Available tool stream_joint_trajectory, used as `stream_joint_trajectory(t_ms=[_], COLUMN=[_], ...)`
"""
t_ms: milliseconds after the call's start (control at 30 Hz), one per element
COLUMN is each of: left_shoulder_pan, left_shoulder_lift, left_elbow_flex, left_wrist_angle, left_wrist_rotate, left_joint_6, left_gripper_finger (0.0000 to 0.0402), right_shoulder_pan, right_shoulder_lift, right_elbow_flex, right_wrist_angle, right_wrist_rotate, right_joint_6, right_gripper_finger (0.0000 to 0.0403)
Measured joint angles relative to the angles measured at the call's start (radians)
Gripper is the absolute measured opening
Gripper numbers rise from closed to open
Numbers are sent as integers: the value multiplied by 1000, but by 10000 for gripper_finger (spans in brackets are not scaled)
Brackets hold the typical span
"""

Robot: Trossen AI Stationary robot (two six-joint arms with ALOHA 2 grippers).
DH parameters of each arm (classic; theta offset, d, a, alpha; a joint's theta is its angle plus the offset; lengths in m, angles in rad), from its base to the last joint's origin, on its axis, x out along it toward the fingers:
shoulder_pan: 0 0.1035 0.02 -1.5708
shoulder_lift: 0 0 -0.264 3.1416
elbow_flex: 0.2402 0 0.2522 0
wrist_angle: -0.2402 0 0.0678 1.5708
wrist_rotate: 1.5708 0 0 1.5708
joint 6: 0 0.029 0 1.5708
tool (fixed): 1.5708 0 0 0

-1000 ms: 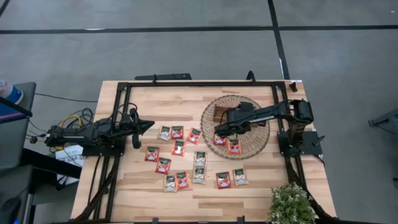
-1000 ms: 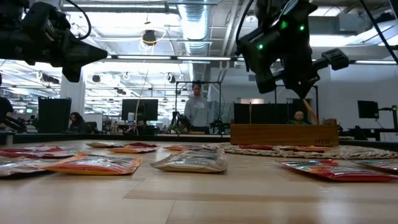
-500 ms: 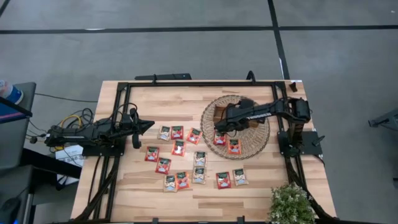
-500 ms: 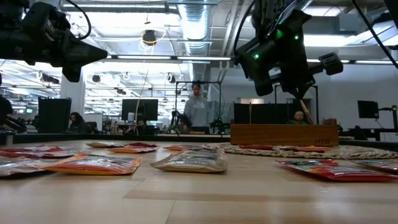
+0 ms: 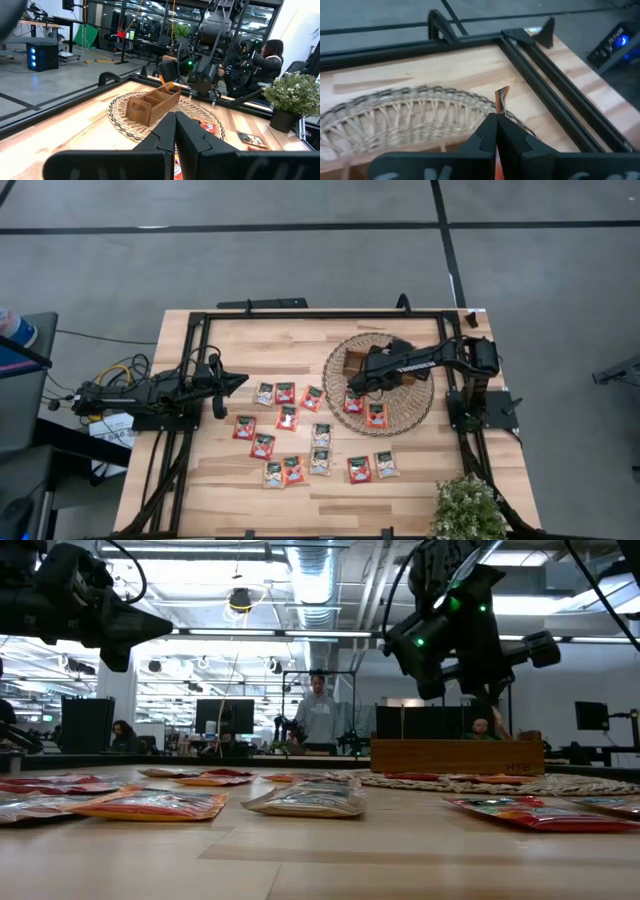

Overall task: Pick & Place Tea
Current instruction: Put the orange tea pack into the right compartment of the brown organizer

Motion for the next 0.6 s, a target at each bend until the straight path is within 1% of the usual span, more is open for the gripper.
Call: stream_joint_trajectory(t_ms=[133, 600], left_shoulder_pan=[0, 0], left_shoulder_lift=[0, 0], left_elbow_flex=[0, 9], left_wrist_angle=[0, 1], left_wrist_rotate=[0, 0], left_joint_6=[0, -1], left_gripper_finger=[0, 0], right_shoulder_pan=[19, 13], right_shoulder_lift=[0, 0], right_elbow_flex=[-19, -19], right_wrist_angle=[5, 37], right_wrist_rotate=[-13, -5], right_joint_6=[44, 40], right_gripper_finger=[0, 0])
